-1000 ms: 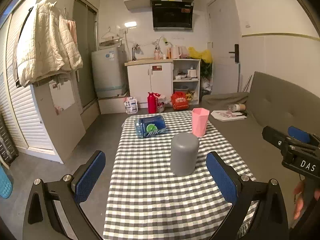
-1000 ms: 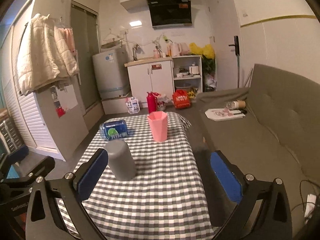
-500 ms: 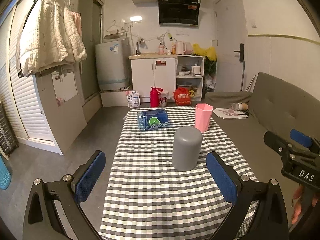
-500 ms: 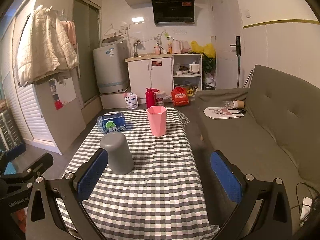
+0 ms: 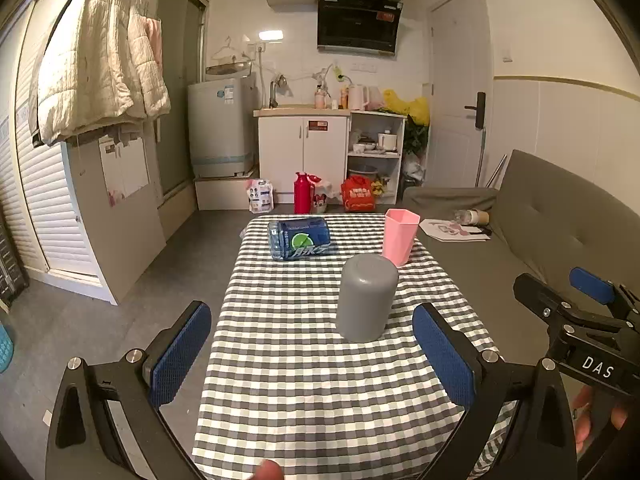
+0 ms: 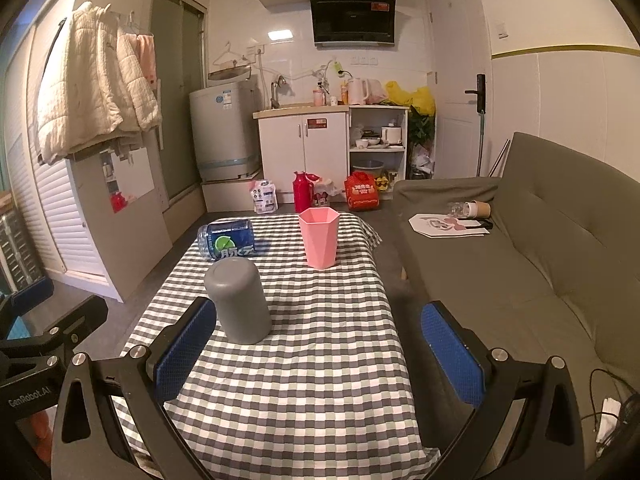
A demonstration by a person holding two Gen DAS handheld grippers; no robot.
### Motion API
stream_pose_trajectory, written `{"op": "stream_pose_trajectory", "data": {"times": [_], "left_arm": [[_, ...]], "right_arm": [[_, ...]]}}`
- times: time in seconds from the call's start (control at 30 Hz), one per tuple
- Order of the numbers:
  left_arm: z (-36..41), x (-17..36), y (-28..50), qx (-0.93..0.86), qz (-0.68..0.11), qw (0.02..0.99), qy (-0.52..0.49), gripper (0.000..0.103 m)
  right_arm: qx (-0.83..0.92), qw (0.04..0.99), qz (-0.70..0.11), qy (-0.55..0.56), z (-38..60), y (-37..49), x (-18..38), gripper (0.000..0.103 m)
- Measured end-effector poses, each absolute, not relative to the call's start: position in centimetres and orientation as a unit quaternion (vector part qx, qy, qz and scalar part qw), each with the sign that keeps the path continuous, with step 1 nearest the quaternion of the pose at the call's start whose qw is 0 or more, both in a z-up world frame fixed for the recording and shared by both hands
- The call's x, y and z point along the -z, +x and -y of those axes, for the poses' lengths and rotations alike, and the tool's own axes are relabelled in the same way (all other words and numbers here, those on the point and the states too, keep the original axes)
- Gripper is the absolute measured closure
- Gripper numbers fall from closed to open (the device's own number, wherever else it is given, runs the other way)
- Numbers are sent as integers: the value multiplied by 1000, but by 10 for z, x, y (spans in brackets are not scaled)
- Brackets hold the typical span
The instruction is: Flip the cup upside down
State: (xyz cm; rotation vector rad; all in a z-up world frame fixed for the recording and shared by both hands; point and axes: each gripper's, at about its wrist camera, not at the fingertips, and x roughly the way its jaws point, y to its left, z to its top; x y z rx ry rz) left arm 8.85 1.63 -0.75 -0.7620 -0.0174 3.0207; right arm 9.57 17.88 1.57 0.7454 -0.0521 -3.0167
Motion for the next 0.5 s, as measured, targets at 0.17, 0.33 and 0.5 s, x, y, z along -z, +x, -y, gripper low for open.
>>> {"op": "stream_pose_trajectory", "data": {"times": [0.17,0.33,0.5], "left_arm": [[-15,8,89,-969,9,9,-246,0],[-15,9,88,-969,7,4,-249,0],[-17,9,88,-968,1,2,-249,0]], "right_arm": [[970,17,16,243,-179,95,-15,0],[969,16,17,246,-179,95,-13,0],[969,16,15,247,-178,94,-13,0]]}}
